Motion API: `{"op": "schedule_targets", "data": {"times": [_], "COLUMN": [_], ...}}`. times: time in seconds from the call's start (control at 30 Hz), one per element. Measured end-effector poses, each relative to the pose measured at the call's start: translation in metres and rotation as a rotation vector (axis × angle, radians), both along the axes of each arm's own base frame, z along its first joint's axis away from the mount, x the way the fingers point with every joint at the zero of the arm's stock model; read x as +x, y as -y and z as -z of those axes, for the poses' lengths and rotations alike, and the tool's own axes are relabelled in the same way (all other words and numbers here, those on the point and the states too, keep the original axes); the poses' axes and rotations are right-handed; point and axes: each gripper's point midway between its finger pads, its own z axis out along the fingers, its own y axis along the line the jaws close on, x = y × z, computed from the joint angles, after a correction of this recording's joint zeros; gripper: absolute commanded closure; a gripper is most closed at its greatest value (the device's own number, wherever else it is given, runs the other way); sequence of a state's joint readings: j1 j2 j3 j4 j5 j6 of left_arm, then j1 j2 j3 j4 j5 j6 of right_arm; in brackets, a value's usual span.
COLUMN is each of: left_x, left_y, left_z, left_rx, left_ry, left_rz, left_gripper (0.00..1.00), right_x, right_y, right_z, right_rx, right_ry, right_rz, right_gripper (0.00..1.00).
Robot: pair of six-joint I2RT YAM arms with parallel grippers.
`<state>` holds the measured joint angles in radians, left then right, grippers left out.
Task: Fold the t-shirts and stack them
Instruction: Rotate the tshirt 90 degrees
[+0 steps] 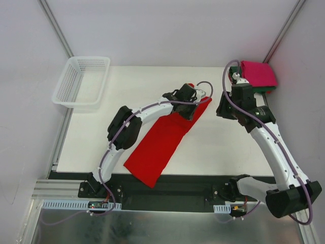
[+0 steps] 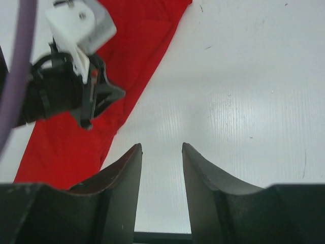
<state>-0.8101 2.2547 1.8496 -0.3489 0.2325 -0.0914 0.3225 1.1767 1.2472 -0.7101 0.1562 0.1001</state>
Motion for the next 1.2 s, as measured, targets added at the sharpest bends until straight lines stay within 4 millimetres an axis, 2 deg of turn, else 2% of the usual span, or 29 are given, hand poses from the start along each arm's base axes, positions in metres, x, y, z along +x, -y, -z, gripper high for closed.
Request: {"op": "schedule_targets", "data": {"times": [0.07, 0.23, 0.37, 0.47, 0.57, 0.9, 1.03, 1.2], "left_x": [0.014, 0.054, 0.081, 0.096, 0.100, 0.090, 0.089, 0.103], "left_y": [0.001, -0.008, -0.020, -0.026, -0.026, -0.020, -0.022, -0.028], "left_z": [-0.004, -0.023, -0.036, -0.037, -0.028, 0.012, 0.020, 0.021], "left_rx": [-0.019, -0.086, -0.115, -0.124, -0.121, -0.106, -0.089, -0.062], "left_ry": [0.013, 0.036, 0.061, 0.072, 0.060, -0.038, -0.052, -0.030], "left_rz": [-0.010, -0.059, -0.104, -0.128, -0.137, -0.125, -0.137, -0.180], "left_gripper": [1.00, 1.00, 1.00, 1.00, 1.00, 1.00, 1.00, 1.00], "right_x": [-0.015, -0.037, -0.044, -0.048, -0.049, -0.051, -0.052, -0.053], "right_y": [0.004, 0.010, 0.012, 0.013, 0.014, 0.014, 0.015, 0.015], "right_z": [-0.002, -0.006, 0.003, 0.011, 0.013, 0.018, 0.021, 0.022], "right_rx": [0.005, 0.018, 0.015, 0.008, 0.006, 0.002, -0.002, -0.002], "right_ry": [0.003, 0.023, -0.003, -0.029, -0.038, -0.051, -0.061, -0.065], "right_rz": [-0.002, 0.002, 0.006, 0.008, 0.010, 0.010, 0.010, 0.012], "right_gripper": [0.59, 0.59, 0.59, 0.59, 0.59, 0.59, 0.59, 0.59]}}
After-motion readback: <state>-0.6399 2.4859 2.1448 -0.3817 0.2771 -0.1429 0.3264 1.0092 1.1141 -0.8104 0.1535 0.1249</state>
